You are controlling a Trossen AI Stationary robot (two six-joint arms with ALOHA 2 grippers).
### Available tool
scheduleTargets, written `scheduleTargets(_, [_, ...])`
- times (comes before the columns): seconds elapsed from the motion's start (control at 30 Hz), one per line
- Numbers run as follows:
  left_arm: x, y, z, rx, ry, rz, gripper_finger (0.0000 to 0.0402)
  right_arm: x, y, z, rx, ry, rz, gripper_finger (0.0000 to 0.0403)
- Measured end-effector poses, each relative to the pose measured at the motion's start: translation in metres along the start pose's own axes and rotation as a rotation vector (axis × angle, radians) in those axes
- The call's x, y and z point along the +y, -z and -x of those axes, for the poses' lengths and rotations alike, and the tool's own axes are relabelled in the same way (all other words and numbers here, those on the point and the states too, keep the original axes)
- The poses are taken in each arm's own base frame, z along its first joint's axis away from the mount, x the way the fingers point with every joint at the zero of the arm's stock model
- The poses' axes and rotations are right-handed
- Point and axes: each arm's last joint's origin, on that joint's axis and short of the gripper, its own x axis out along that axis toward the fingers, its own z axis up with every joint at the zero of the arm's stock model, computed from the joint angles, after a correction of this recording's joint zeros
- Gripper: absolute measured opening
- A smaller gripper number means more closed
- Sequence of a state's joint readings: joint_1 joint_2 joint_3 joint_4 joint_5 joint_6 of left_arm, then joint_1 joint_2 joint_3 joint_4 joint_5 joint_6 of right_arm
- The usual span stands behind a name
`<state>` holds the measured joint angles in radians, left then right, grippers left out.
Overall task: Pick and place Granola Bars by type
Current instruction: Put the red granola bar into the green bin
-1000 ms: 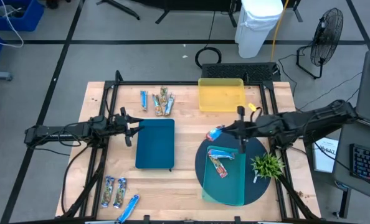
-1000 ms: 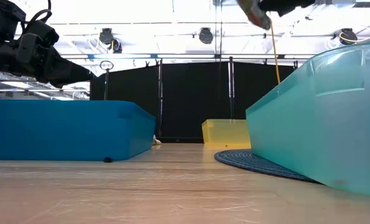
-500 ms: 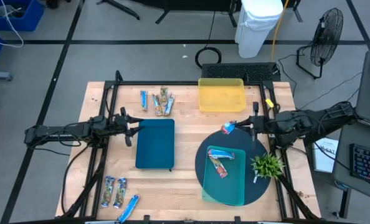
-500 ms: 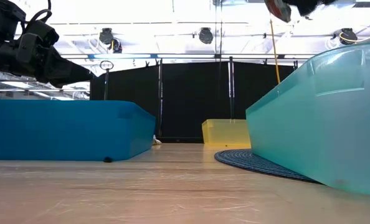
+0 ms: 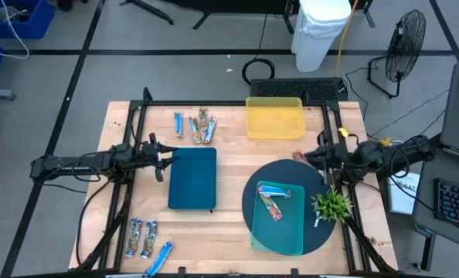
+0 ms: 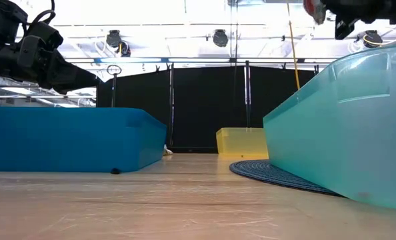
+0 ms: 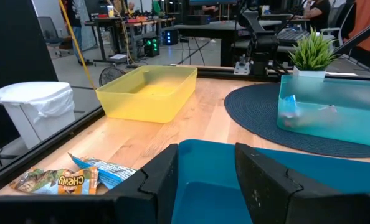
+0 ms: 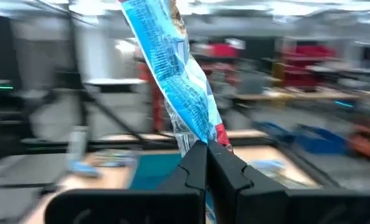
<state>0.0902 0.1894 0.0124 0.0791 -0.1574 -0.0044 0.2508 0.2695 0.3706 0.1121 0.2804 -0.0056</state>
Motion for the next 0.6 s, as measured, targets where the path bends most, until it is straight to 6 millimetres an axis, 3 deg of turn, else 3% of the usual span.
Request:
scheduleTargets(0.27, [0.000, 0.000, 0.000, 0.000, 0.000, 0.000, 0.0161, 0.015, 0.000, -0.007, -0.079, -0.443, -0.088, 0.0000])
scheduleTargets(0.4, [0.000, 0.000, 0.000, 0.000, 0.000, 0.000, 0.0161, 0.022, 0.001, -0.020, -0.072, -0.549, -0.132, 0.0000])
scheduleTargets(0.6, [0.000, 0.000, 0.000, 0.000, 0.000, 0.000, 0.0161, 0.039, 0.001, -0.055, 0.124, -0.593, -0.125, 0.0000])
